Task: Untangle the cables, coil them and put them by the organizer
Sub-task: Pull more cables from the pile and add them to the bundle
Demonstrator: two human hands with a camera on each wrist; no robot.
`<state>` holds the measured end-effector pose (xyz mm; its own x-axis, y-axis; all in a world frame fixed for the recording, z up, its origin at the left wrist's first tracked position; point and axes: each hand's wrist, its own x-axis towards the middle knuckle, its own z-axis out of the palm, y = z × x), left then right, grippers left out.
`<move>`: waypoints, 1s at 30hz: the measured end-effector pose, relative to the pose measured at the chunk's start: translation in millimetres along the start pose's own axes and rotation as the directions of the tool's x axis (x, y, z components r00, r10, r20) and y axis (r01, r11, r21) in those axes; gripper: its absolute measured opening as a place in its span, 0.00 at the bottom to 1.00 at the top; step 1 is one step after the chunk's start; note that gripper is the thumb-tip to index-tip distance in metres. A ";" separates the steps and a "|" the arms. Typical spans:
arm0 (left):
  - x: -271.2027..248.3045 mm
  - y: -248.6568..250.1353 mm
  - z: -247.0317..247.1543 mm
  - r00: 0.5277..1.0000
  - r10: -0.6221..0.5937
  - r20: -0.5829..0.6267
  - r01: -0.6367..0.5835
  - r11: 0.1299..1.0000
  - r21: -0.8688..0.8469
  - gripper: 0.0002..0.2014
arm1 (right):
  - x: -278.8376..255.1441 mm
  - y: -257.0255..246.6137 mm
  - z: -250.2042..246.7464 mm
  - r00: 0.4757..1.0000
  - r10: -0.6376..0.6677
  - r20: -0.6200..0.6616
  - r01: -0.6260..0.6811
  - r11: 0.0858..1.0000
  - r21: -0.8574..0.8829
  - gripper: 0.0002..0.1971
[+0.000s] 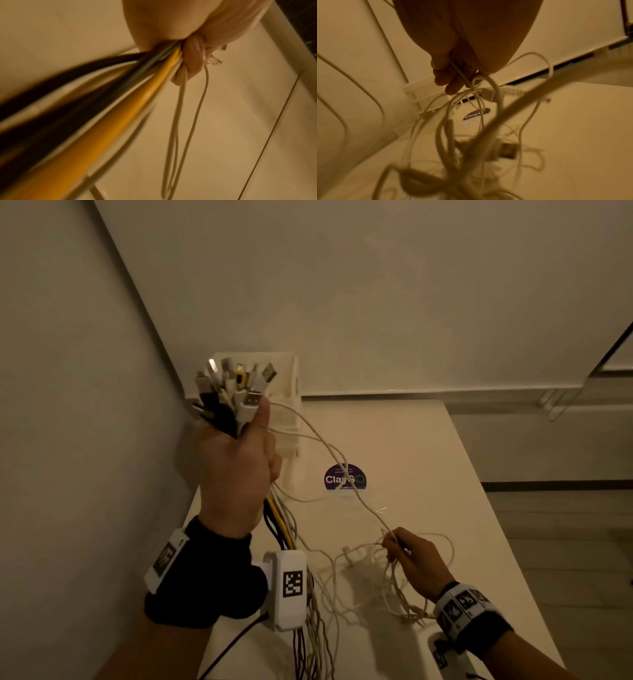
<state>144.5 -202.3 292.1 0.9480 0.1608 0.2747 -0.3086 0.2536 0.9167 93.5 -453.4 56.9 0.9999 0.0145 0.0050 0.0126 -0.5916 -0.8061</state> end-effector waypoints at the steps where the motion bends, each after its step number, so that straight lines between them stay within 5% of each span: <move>1: 2.7 2.8 -5.5 0.999 0.015 -0.038 -0.016 0.999 -0.030 0.20 | -1.3 5.5 -0.9 1.000 0.017 -0.005 -0.017 1.000 -0.017 0.08; 5: 11.8 -7.0 -21.3 0.983 0.015 -0.186 -0.018 1.000 -0.018 0.15 | -0.4 16.0 -6.3 0.998 0.058 -0.007 -0.058 0.997 -0.055 0.10; 9: 6.6 -29.7 -25.0 0.967 0.062 -0.249 -0.003 0.972 0.233 0.08 | 8.7 -3.0 -11.6 0.999 0.010 -0.038 -0.011 1.000 -0.027 0.09; 13: -7.3 -35.6 -6.3 0.989 0.135 -0.053 -0.106 0.921 0.376 0.10 | 16.9 -24.8 -22.5 0.996 -0.042 -0.079 0.045 0.999 0.030 0.07; 15: -17.8 -42.8 7.8 0.984 0.034 0.172 -0.110 0.884 0.454 0.09 | 18.6 -39.3 -33.1 0.998 -0.026 -0.056 0.033 0.992 0.119 0.08; 18: -28.3 -69.0 24.2 0.907 -0.196 0.374 -0.098 0.764 0.638 0.06 | 19.9 -68.2 -50.2 0.998 -0.068 -0.012 0.069 0.976 0.206 0.08; 22: -38.1 -89.8 47.7 0.847 -0.296 0.442 -0.104 0.723 0.683 0.04 | 26.4 -95.7 -67.5 0.990 -0.127 -0.066 0.140 0.959 0.247 0.09; 30: -26.6 -72.9 50.1 0.928 -0.106 0.358 -0.130 0.807 0.576 0.07 | 20.9 -89.6 -51.8 0.974 -0.207 -0.089 0.222 0.947 0.231 0.08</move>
<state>145.7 -272.9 232.6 0.9402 -0.2189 0.2611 -0.3272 -0.3661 0.8712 113.7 -441.8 159.9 0.9724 0.0645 0.2242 0.2319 -0.3710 -0.8992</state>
